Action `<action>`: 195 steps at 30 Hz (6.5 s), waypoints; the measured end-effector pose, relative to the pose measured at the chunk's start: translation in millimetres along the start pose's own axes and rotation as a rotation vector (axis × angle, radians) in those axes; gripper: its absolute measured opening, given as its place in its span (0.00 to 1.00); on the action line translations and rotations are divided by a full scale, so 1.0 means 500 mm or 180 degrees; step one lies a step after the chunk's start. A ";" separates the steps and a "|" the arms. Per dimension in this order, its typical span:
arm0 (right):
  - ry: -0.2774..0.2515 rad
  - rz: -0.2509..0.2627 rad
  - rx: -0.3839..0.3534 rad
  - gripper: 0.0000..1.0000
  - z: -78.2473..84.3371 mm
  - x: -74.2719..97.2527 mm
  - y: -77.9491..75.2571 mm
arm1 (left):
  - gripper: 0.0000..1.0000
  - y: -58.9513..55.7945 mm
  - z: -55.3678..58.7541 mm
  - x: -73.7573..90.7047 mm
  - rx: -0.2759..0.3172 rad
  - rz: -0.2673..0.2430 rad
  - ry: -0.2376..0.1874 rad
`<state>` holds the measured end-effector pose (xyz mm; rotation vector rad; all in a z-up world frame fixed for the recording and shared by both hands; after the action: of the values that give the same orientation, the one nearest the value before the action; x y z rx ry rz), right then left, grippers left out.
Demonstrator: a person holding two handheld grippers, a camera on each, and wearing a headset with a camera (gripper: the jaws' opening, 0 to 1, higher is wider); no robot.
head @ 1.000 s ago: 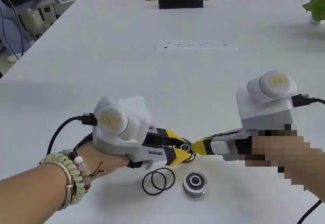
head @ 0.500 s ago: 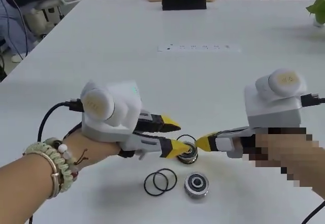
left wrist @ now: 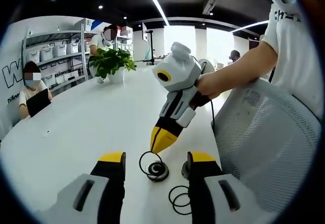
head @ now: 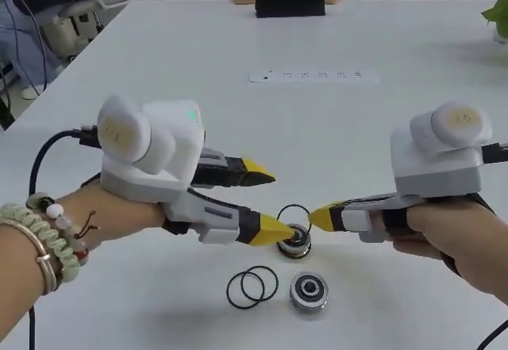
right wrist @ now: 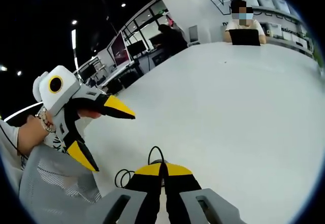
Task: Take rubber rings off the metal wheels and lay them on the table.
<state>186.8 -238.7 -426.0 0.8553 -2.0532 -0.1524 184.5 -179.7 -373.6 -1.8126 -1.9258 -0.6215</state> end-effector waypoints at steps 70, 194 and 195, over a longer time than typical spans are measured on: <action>0.0183 -0.0554 0.0329 0.00 0.014 -0.029 0.125 | 0.99 -0.101 0.170 0.219 0.0827 -0.0970 -0.0093; 0.0308 0.0145 0.0579 0.21 0.052 -0.001 -0.056 | 0.87 0.013 -0.092 0.170 -0.0182 -0.0587 -0.0234; 0.0314 0.0144 0.0591 0.22 0.054 -0.001 -0.057 | 0.87 0.014 -0.098 0.160 -0.0198 -0.0556 -0.0253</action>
<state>180.7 -265.6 -454.2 0.9096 -2.0142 0.1052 186.5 -143.5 -286.8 -1.7423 -2.1572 -0.6823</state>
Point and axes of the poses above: the centre of the closed fingertips' face, and the gripper's own axes: x roughly backward along the fingers, y roughly to its left, z roughly out of its underside, the point moved 2 cm from there along x, roughly backward along the fingers, and after that the axes turned 10 degrees about y, right-handed, at the moved point
